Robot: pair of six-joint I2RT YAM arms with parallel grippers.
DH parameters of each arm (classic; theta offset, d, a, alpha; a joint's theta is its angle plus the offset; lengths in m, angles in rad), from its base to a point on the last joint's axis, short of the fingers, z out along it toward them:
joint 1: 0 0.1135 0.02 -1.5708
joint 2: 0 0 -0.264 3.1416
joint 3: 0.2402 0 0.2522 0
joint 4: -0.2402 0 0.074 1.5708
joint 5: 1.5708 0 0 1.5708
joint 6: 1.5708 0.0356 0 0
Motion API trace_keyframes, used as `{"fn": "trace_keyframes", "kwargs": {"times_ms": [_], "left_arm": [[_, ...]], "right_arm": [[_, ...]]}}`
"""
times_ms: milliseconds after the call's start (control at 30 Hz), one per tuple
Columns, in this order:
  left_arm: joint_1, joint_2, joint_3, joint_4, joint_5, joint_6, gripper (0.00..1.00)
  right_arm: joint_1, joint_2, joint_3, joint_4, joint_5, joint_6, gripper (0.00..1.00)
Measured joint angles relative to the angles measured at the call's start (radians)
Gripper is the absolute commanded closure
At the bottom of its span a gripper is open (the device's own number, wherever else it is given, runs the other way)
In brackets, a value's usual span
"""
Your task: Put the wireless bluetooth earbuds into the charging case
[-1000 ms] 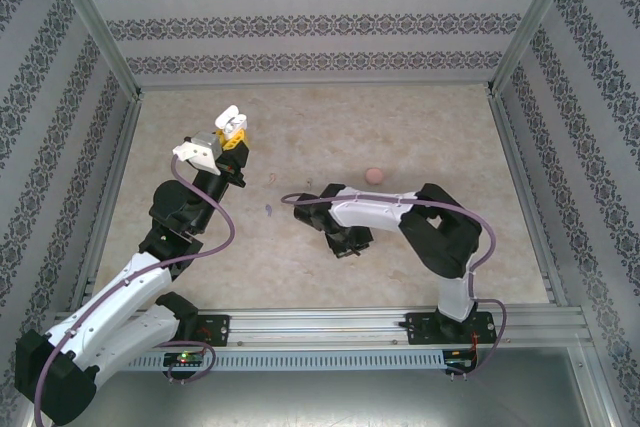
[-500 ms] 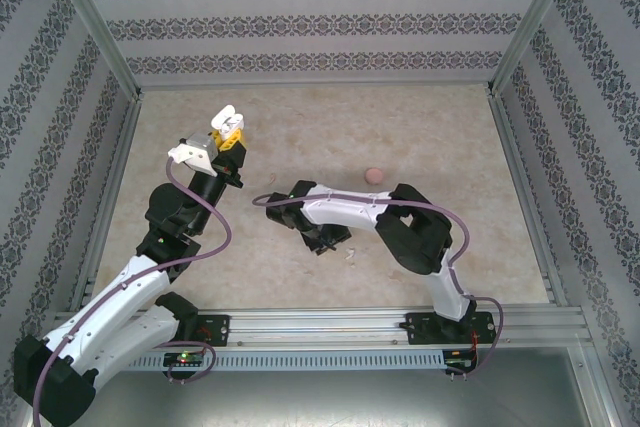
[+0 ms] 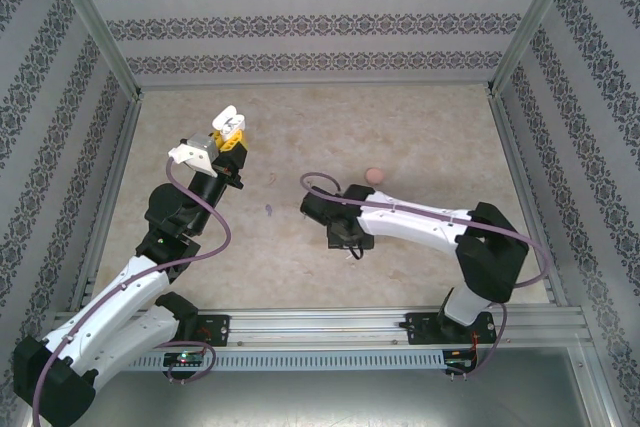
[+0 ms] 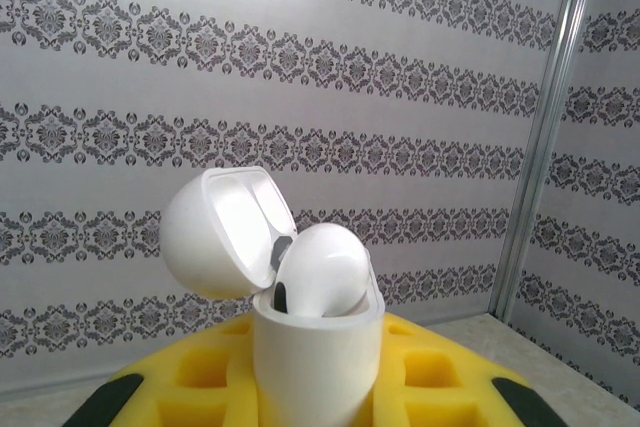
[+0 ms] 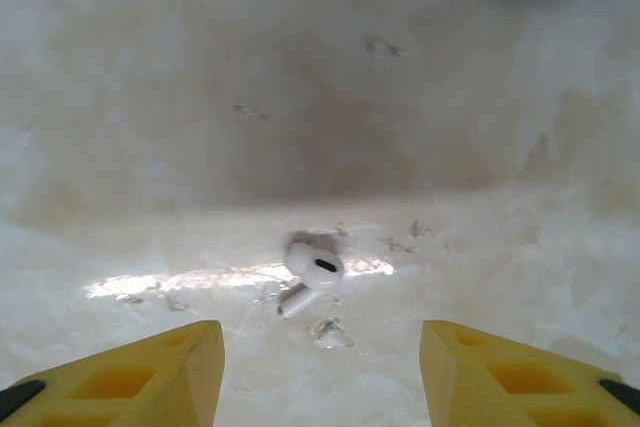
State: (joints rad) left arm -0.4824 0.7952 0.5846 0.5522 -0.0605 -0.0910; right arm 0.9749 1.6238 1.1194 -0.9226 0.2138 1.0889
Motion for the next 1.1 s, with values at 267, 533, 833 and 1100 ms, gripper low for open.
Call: {"fn": "trace_keyframes", "kwargs": {"times_ms": [267, 533, 833, 1100], "left_arm": [[0.0, 0.004, 0.0, 0.0, 0.001, 0.0, 1.0], [0.0, 0.033, 0.0, 0.0, 0.008, 0.0, 1.0], [0.0, 0.038, 0.0, 0.001, 0.008, 0.0, 1.0], [0.0, 0.048, 0.0, 0.001, 0.008, 0.0, 1.0]], "right_arm": [[0.0, -0.004, -0.059, 0.108, -0.013, 0.246, 0.45], [-0.005, 0.077, -0.058, 0.129, -0.013, 0.33, 0.47], [-0.023, 0.114, -0.058, 0.146, -0.013, 0.326, 0.5], [-0.05, 0.125, -0.06, 0.161, -0.013, 0.31, 0.52]]}}
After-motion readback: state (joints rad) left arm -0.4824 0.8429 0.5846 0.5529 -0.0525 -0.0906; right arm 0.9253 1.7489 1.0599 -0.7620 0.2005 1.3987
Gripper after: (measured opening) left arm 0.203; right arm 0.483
